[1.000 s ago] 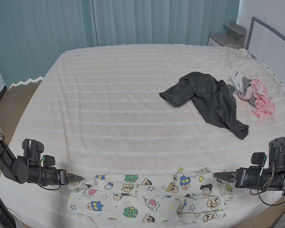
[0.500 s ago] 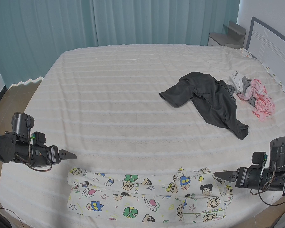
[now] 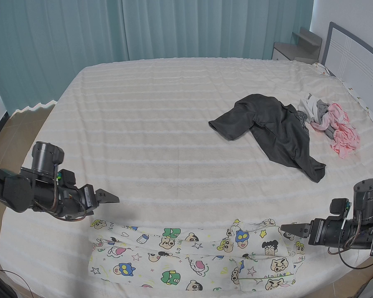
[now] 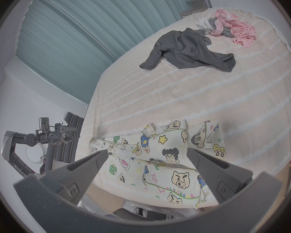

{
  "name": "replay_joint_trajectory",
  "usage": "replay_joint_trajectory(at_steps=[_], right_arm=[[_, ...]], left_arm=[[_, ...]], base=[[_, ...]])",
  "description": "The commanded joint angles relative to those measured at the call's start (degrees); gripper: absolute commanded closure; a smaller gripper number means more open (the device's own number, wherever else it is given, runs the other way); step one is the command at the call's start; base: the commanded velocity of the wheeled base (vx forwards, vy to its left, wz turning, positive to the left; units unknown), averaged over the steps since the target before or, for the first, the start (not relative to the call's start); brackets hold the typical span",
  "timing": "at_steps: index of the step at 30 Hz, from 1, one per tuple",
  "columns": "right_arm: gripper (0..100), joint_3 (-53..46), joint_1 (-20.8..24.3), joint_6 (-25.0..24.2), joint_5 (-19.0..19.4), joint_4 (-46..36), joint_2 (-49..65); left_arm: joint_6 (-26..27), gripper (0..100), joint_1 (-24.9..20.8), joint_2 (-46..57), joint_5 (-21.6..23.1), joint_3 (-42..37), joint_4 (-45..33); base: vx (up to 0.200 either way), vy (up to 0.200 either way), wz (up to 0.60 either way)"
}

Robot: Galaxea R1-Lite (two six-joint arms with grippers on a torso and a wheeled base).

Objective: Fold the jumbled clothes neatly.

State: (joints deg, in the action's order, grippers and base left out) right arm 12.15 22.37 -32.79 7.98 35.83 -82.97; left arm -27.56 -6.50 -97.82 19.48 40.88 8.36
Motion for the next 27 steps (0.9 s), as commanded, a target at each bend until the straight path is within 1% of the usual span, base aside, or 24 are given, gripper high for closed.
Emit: replay_joint_trajectory(at_steps=[1, 6, 8, 9, 11, 19, 27], right_arm=[[0, 0.0, 0.0, 0.0, 0.0, 0.0, 0.0], [0, 0.0, 0.0, 0.0, 0.0, -0.1, 0.0], [0, 0.0, 0.0, 0.0, 0.0, -0.1, 0.0], [0, 0.0, 0.0, 0.0, 0.0, -0.1, 0.0], [0, 0.0, 0.0, 0.0, 0.0, -0.1, 0.0], [0, 0.0, 0.0, 0.0, 0.0, -0.1, 0.1], [0, -0.3, 0.0, 0.1, 0.0, 0.0, 0.1]], left_arm=[[-2.2, 0, -7.0, -10.4, -4.8, 0.3, 4.1], [-2.3, 0, -10.5, -16.0, -8.7, -3.2, 13.7], [-2.4, 0, -11.6, -18.2, -10.9, -4.0, 16.6], [-2.4, 0, -11.6, -18.2, -10.9, -4.0, 16.6], [-2.4, 0, -12.5, -20.2, -13.0, -5.6, 19.1], [-2.1, 0, -12.8, -20.0, -14.1, -8.6, 19.5], [-1.7, 0, -12.4, -15.8, -14.9, -12.0, 19.2]], base=[[0.0, 0.0, 0.0], [0.0, 0.0, 0.0], [0.0, 0.0, 0.0], [0.0, 0.0, 0.0], [0.0, 0.0, 0.0], [0.0, 0.0, 0.0], [0.0, 0.0, 0.0]])
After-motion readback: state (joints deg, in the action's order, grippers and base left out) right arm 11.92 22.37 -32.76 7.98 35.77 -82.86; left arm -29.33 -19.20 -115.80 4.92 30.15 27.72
